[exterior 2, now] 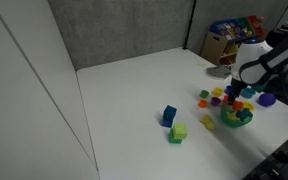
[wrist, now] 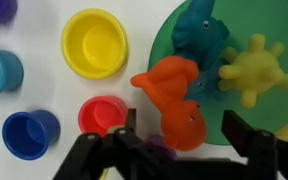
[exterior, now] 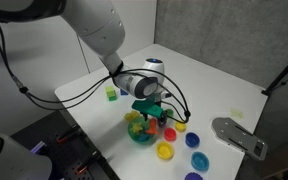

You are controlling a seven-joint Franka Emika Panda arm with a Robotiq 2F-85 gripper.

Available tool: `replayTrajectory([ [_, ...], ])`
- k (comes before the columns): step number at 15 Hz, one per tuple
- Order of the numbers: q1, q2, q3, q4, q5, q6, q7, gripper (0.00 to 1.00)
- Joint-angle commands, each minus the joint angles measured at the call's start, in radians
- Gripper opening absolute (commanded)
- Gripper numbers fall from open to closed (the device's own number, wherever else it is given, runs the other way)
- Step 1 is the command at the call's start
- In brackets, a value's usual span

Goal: Remove the orange toy from the green bowl and put it on the table.

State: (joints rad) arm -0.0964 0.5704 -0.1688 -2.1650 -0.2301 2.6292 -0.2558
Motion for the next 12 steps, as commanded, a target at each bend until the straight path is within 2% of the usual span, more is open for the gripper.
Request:
replayTrajectory([
  [1,0.012,0.015,-0.012,0.037,-0.037,-0.037,0.043,0.56],
  [6,0.016,-0.031,0.012,0.06,-0.012,-0.136,0.06,0.17],
  [7,0.019,-0.042,0.017,0.068,-0.011,-0.16,0.064,0.12],
  [8,0.02,-0.061,0.028,0.073,-0.005,-0.187,0.062,0.08],
  [10,0.026,-0.1,0.049,0.088,0.005,-0.248,0.057,0.07],
  [12,0.027,-0.138,0.079,0.106,0.026,-0.302,0.051,0.09],
])
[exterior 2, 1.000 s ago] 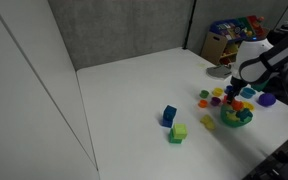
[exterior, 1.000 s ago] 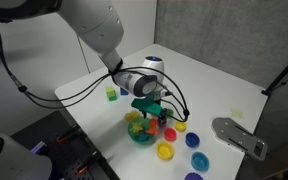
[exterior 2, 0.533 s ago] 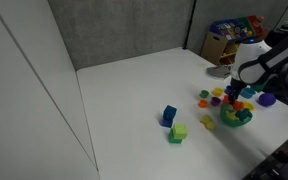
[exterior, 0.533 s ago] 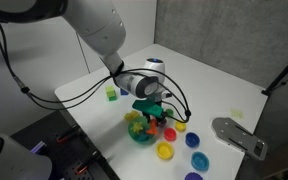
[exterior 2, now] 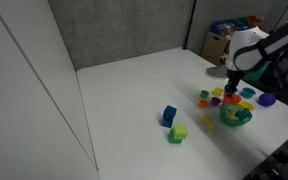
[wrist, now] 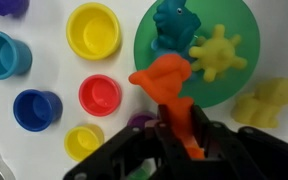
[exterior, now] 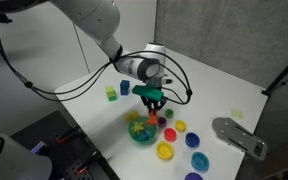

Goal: Remove the orange toy from the green bowl and put it on the table.

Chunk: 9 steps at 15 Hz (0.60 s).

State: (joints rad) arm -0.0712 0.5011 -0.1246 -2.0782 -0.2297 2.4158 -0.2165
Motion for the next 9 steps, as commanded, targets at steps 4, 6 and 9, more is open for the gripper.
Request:
replayTrajectory([
  [4,0.039,-0.122,0.064,0.038,0.021,-0.088,0.073,0.51],
  [6,0.057,-0.149,0.072,0.038,0.016,-0.093,0.097,0.58],
  [9,0.081,-0.197,0.078,0.04,0.015,-0.114,0.131,0.83],
])
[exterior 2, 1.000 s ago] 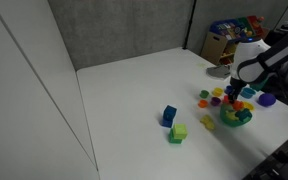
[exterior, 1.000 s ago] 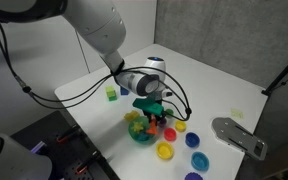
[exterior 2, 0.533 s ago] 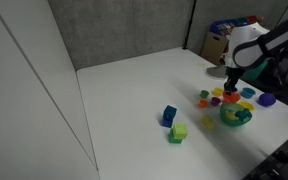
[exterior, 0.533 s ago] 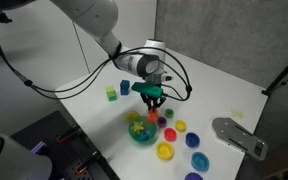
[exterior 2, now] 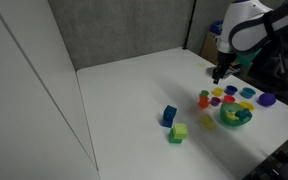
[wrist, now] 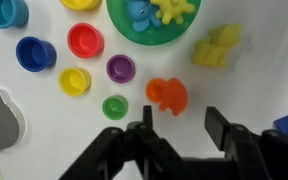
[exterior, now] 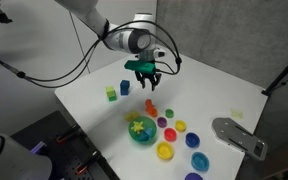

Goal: Remove the orange toy from the green bowl and put it on the table.

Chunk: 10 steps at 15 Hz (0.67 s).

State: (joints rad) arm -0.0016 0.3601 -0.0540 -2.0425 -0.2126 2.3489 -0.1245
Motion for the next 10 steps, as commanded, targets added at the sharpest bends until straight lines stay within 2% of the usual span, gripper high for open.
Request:
replayTrajectory([
  [1,0.017,-0.073,0.008,0.008,-0.003,-0.062,0.052,0.89],
  [2,0.022,-0.099,0.008,0.011,-0.001,-0.082,0.07,0.98],
  [3,0.024,-0.118,0.009,0.015,0.002,-0.1,0.08,1.0],
  [6,0.023,-0.184,0.009,0.032,0.01,-0.17,0.121,1.0],
  [10,0.011,-0.268,0.016,0.057,0.079,-0.297,0.138,1.0],
])
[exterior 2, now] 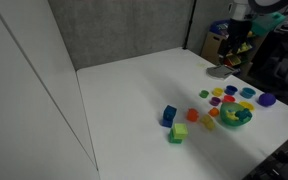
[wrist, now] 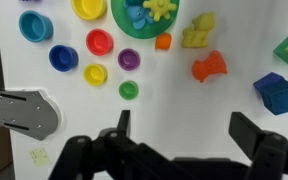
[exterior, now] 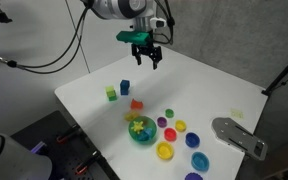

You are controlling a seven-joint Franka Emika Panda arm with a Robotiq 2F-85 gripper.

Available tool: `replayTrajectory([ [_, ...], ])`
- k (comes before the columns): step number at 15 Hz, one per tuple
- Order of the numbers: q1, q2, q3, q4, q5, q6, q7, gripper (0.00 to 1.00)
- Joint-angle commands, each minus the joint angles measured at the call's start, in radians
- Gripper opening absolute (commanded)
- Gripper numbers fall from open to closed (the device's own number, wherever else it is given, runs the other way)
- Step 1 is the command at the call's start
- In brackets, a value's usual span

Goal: Remove the orange toy from the green bowl and put it on the table.

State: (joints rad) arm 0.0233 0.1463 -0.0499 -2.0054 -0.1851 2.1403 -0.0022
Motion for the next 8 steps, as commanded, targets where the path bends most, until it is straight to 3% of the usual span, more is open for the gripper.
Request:
replayTrajectory([
  [1,-0.016,-0.071,0.013,0.026,0.075,-0.119,0.011,1.0],
  [5,-0.016,-0.127,0.012,0.043,0.108,-0.205,0.023,1.0],
  [8,-0.016,-0.112,0.014,0.026,0.091,-0.167,0.003,1.0],
])
